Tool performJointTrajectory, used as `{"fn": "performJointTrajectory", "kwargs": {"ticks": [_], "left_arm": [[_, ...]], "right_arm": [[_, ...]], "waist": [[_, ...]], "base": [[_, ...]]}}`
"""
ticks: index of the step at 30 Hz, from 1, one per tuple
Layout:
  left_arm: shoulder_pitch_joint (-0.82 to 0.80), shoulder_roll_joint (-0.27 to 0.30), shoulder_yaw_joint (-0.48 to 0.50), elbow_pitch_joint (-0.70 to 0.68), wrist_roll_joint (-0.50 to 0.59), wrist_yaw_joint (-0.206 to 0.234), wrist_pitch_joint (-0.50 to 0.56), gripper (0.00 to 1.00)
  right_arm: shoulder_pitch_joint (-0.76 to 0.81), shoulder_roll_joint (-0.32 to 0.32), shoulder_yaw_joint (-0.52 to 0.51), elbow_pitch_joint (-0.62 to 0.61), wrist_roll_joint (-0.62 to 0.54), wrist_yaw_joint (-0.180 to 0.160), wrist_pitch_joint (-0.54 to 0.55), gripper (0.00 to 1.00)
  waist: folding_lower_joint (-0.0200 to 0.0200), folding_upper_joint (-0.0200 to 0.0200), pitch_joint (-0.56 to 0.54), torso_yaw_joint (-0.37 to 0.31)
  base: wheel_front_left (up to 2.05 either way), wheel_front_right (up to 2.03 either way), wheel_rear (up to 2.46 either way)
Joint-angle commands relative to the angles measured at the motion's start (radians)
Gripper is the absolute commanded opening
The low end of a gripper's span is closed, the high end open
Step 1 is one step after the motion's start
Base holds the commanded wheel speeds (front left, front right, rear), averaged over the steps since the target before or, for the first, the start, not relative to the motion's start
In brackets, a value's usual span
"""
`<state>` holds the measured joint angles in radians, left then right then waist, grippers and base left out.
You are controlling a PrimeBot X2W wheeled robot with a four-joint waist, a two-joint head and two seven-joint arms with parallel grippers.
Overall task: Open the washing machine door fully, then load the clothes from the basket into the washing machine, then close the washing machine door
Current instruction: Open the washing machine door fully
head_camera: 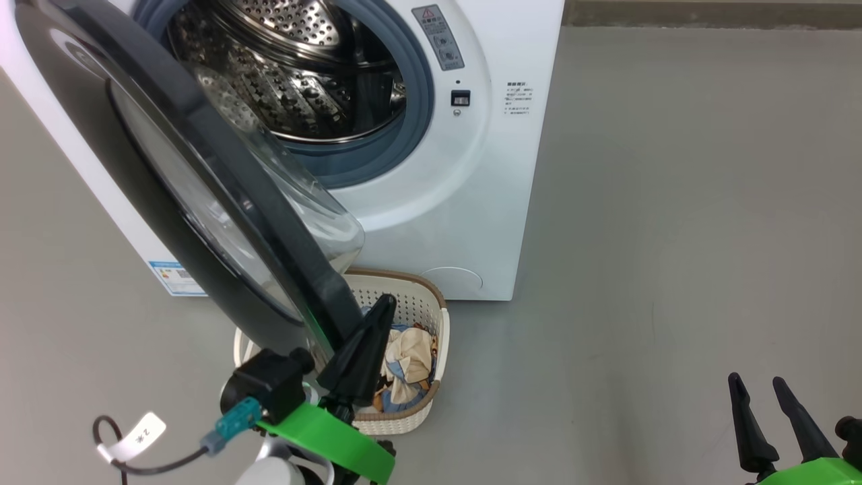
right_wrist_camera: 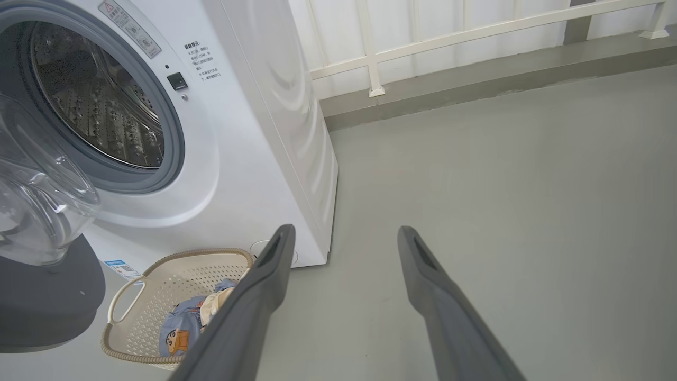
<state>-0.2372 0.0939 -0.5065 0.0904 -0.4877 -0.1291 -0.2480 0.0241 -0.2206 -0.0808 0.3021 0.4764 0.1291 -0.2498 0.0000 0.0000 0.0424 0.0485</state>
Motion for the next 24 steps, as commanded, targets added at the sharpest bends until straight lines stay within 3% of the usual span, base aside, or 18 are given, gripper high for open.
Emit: {"fn": "performJointTrajectory", "kwargs": {"ticks": [1, 24], "left_arm": [[-0.055, 0.003, 0.027, 0.002, -0.015, -0.002, -0.011, 0.00], [-0.083, -0.007, 0.088, 0.105, -0.048, -0.002, -0.014, 0.00]], "right_arm": [[-0.026, -0.019, 0.022, -0.026, -0.004, 0.002, -0.012, 1.00], [-0.033, -0.015, 0.015, -0.044, -0.012, 0.002, -0.012, 1.00]], "waist": [[0.0000, 0.0000, 0.003, -0.001], [0.0000, 0.0000, 0.007, 0.037]], "base": [[0.00, 0.00, 0.00], [0.00, 0.00, 0.00]]}}
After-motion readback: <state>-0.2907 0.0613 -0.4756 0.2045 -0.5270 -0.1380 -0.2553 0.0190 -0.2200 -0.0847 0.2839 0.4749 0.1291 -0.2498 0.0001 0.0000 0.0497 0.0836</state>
